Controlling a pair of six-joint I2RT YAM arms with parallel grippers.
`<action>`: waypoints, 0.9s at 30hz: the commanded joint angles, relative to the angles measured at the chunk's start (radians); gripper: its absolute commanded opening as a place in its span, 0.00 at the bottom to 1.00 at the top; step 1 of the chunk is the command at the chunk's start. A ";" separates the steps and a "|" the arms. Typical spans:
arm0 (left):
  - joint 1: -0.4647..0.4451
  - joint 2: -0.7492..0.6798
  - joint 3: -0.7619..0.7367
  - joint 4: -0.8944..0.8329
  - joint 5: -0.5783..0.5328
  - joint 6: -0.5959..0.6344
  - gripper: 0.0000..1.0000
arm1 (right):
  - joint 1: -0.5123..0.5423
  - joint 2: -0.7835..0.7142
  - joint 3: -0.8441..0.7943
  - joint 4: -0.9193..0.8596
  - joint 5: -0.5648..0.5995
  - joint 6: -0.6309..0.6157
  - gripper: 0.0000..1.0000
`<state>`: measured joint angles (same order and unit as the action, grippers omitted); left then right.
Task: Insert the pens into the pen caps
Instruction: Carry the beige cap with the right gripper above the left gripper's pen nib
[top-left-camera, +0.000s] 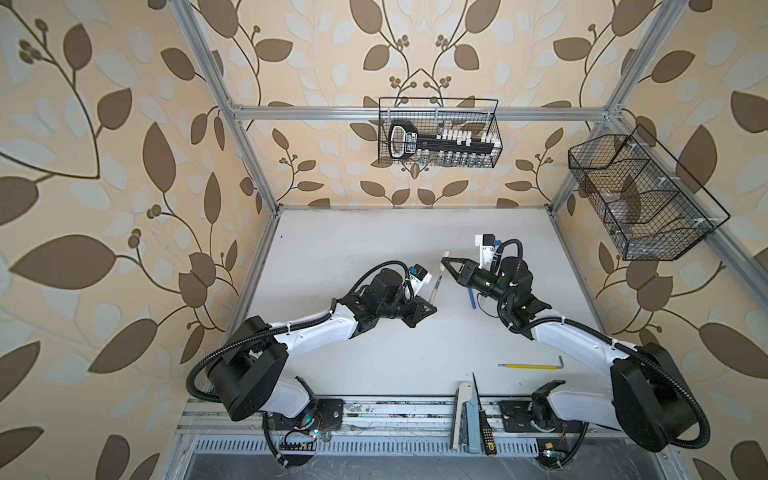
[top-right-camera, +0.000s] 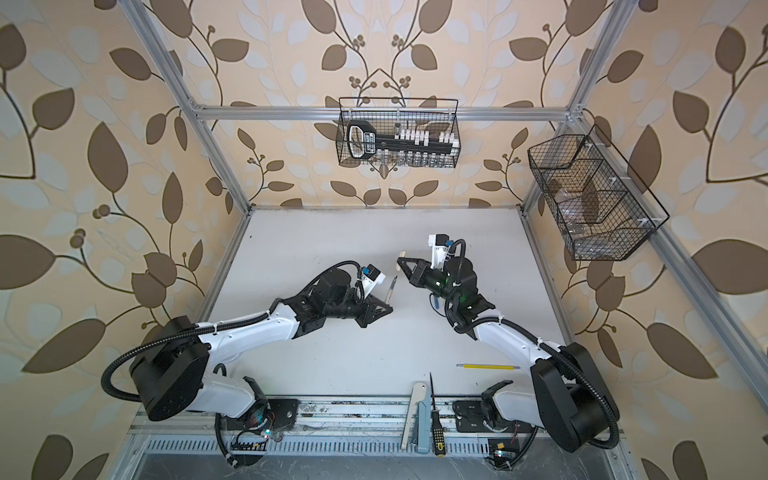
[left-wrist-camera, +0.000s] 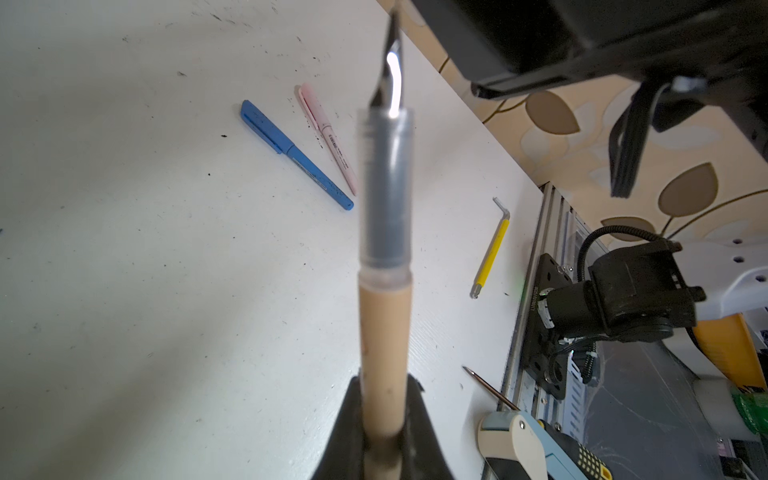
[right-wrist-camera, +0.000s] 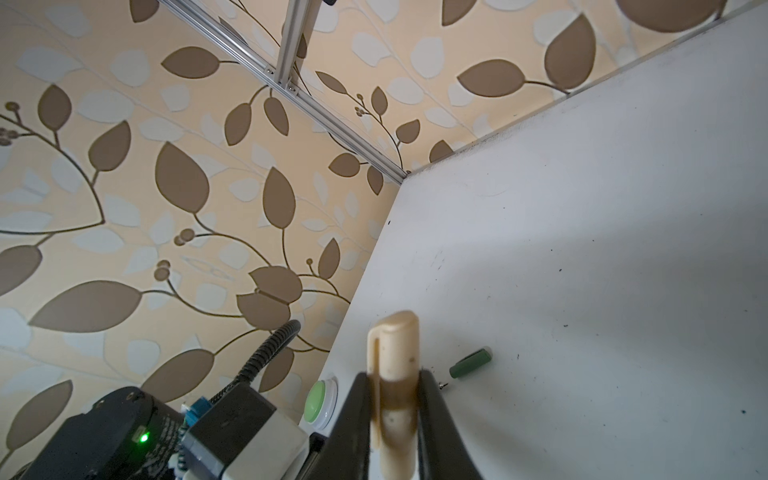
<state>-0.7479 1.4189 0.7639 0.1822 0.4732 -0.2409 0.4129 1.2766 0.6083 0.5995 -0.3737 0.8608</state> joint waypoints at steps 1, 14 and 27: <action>-0.011 -0.035 0.052 0.002 0.033 0.023 0.00 | -0.004 -0.014 -0.017 0.062 0.009 0.018 0.19; -0.015 -0.039 0.069 -0.016 0.026 0.031 0.00 | 0.006 -0.011 -0.024 0.088 0.006 0.013 0.19; -0.015 -0.045 0.061 -0.001 0.018 0.023 0.00 | -0.003 -0.098 -0.024 0.010 0.025 -0.022 0.19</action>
<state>-0.7540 1.4166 0.7937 0.1600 0.4778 -0.2371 0.4110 1.1908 0.5957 0.6235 -0.3626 0.8486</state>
